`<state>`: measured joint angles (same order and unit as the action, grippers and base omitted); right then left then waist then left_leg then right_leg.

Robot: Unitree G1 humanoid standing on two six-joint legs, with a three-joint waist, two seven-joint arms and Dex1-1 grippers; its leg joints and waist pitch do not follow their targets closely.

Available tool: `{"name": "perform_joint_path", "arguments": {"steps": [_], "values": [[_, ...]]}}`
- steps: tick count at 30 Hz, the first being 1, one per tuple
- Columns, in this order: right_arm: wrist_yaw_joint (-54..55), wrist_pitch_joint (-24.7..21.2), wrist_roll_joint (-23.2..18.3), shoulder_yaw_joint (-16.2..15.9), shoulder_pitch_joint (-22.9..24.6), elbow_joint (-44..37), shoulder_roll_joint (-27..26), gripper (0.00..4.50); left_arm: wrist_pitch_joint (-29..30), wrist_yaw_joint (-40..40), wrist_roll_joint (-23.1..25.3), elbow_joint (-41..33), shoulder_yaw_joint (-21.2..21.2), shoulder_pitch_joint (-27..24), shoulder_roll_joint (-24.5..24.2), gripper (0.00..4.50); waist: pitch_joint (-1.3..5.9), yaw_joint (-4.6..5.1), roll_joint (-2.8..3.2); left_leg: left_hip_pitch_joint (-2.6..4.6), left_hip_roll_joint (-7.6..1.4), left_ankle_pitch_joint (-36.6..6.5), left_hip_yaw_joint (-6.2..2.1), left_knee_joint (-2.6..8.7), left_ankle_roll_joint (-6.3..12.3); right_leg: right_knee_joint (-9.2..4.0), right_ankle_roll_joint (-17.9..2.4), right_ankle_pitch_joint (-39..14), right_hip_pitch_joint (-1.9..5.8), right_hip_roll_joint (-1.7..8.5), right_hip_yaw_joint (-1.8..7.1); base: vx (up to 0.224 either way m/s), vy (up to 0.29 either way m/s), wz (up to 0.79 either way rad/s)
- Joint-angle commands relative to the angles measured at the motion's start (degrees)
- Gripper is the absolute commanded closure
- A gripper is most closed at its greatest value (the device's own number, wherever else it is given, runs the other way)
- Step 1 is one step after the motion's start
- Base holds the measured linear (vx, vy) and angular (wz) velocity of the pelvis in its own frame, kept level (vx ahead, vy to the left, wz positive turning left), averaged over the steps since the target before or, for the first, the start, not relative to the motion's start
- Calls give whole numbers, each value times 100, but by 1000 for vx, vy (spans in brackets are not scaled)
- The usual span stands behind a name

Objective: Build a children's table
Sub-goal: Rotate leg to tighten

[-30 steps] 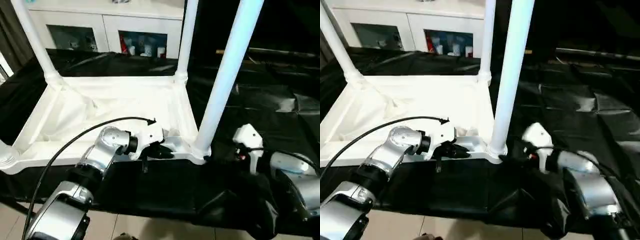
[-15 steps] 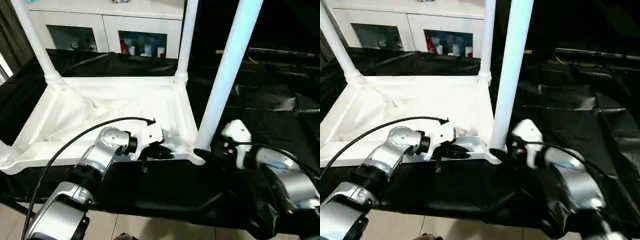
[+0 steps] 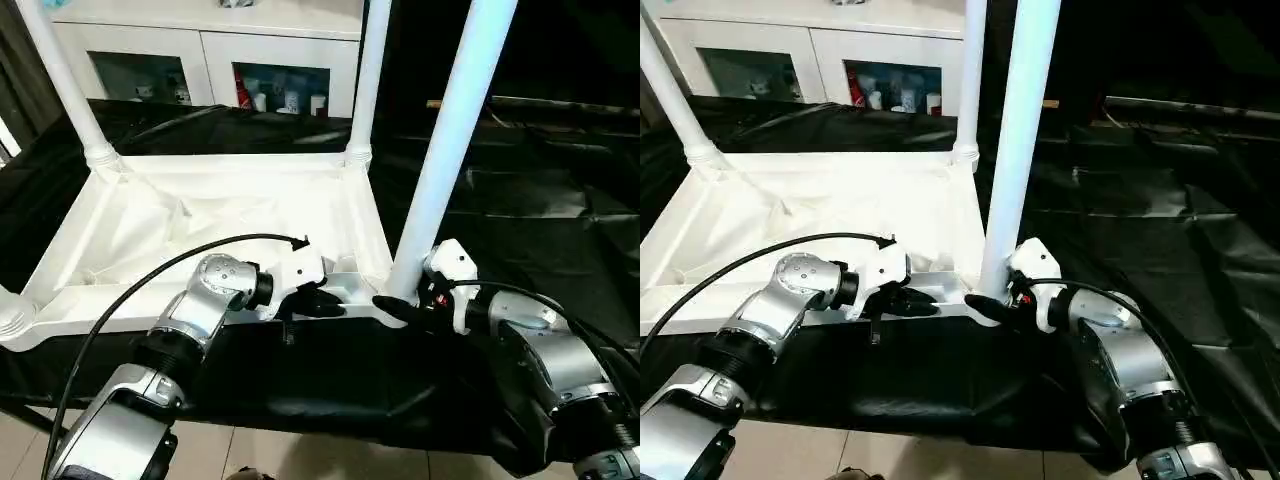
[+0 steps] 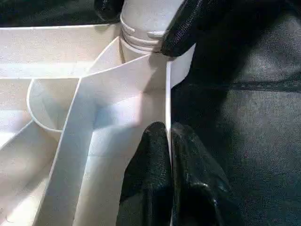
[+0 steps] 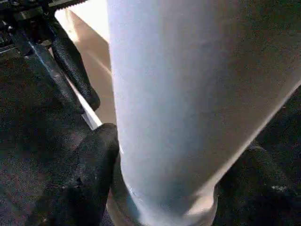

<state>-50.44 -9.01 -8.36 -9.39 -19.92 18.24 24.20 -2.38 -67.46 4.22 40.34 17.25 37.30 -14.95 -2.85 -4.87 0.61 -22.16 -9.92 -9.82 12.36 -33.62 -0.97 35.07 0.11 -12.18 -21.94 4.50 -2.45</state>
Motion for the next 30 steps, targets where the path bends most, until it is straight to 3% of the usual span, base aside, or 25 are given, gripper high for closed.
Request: {"name": "perform_joint_path", "arguments": {"steps": [1, 6, 9, 15, 20, 25, 26, 30], "values": [[95, -23, 108, 29, -96, 163, 17, 169, -39, -84, -117, -25, 25, 0, 105, 450, 345, 5, -51, 155, -382, -1171, -210, 367, 250, -419, -1452, -627, 188, 452, 242, 0, 0, 0], [434, -93, 65, 160, -96, 289, -147, 185, -4, 223, -64, 105, -43, 82, 166, 450, 341, 16, -49, 157, -378, -1173, -210, 370, 253, -423, -1471, -636, 172, 447, 240, 0, 0, 0], [1086, -180, 52, 394, -136, 537, -460, 186, 101, 874, 65, 405, -159, 247, 300, 450, 340, 44, -45, 175, -373, -1306, -220, 384, 124, -444, -1441, -875, 162, 444, 241, 0, 0, 0], [3756, -214, 311, 939, -312, 1369, -1618, 191, 406, 2530, 232, 1338, -403, 784, 857, 450, 340, 153, -34, 184, -343, -1415, -231, 407, -93, -465, -1386, -984, 139, 444, 247, 0, 0, 0], [4952, -66, 413, 1167, -776, 2228, -2163, 191, 410, 3326, 319, 1854, -450, 1111, 1243, 450, 355, 157, 0, 186, -331, -1407, -232, 407, -77, -474, -1321, -860, 149, 438, 249, 0, 0, 0], [5073, 122, 432, 1277, -915, 2379, -2261, 191, 138, 3218, 382, 2002, -363, 1188, 1269, 450, 351, 142, 14, 166, -334, -1415, -234, 411, 32, -488, -1278, -783, 179, 453, 246, 0, 0, 0], [5012, 210, 363, 1324, -906, 2332, -2272, 157, 55, 3169, 400, 2013, -333, 1181, 1244, 450, 349, 146, 11, 168, -335, -1432, -235, 415, 42, -491, -1267, -804, 178, 448, 245, 0, 0, 0], [4912, 444, 334, 1369, -885, 2122, -2178, 117, -281, 3002, 418, 2052, -268, 1151, 1173, 450, 354, 135, 13, 168, -341, -1460, -239, 418, 65, -496, -1252, -841, 180, 453, 244, 0, 0, 0]]}}
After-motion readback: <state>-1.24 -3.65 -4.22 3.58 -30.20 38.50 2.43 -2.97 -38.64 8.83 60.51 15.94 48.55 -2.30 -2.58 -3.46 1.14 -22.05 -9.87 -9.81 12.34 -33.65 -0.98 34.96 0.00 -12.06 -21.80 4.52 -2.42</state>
